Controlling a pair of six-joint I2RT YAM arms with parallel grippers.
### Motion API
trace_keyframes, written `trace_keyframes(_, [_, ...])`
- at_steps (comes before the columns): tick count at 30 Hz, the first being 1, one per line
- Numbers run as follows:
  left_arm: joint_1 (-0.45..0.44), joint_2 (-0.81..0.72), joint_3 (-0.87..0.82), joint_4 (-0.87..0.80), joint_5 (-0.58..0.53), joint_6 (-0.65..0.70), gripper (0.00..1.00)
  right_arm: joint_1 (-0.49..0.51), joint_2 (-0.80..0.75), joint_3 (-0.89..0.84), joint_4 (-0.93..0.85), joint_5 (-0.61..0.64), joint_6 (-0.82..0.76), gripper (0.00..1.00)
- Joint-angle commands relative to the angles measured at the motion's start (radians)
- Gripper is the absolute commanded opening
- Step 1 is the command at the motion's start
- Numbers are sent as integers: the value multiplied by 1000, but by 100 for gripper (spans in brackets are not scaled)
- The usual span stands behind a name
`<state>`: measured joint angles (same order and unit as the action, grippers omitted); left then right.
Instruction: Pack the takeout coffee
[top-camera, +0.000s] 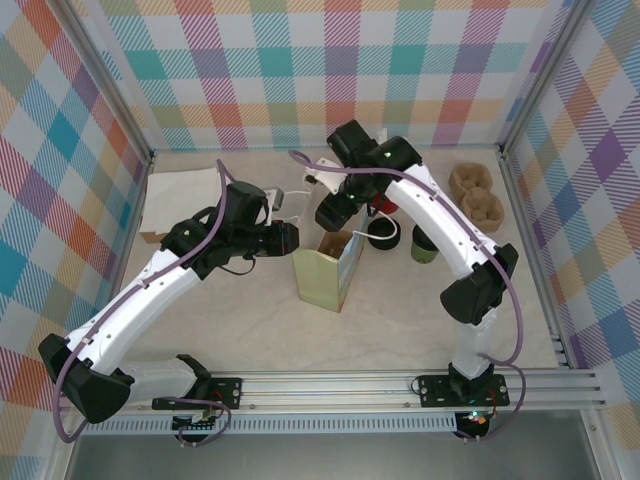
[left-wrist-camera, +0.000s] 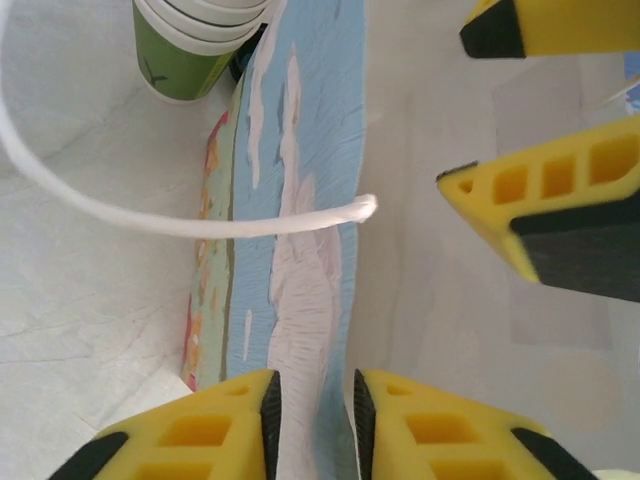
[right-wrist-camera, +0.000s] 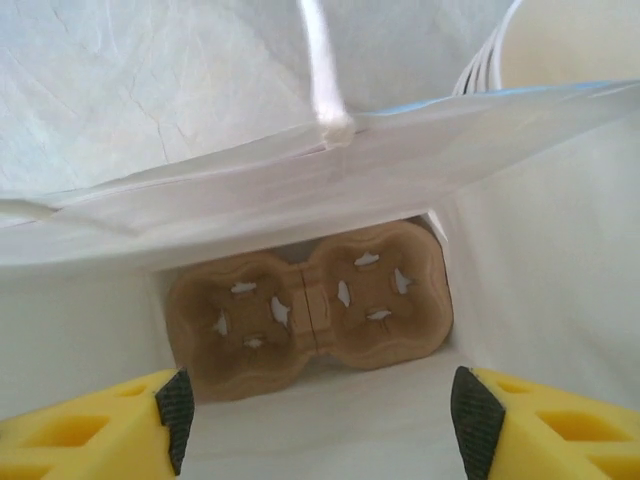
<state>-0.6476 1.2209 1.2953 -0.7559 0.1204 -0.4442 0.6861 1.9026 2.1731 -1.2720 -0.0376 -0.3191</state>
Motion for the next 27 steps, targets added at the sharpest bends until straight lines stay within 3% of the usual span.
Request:
trace_keyframes(1, [-14,-17,19,22,-3,4,37,-15,-105,30,71,-13,57,81])
trace_keyframes(5, [-13,-28,43,19,-25,15,47,-48,-181,9,133,-3,115,100])
trace_keyframes(11, [-9,-39,130,-34,-102,37,66,-109,-306,-89,197,113,276,100])
trace_keyframes(15, [17,1,237,-89,-106,77,72,-176,-364,-160,161,160,335,100])
trace_keyframes(20, [61,162,441,-182,-84,194,75,-331,-452,-354,151,61,438,100])
trace_keyframes(27, [98,426,739,-318,-50,404,78,-437,-532,-642,143,82,478,100])
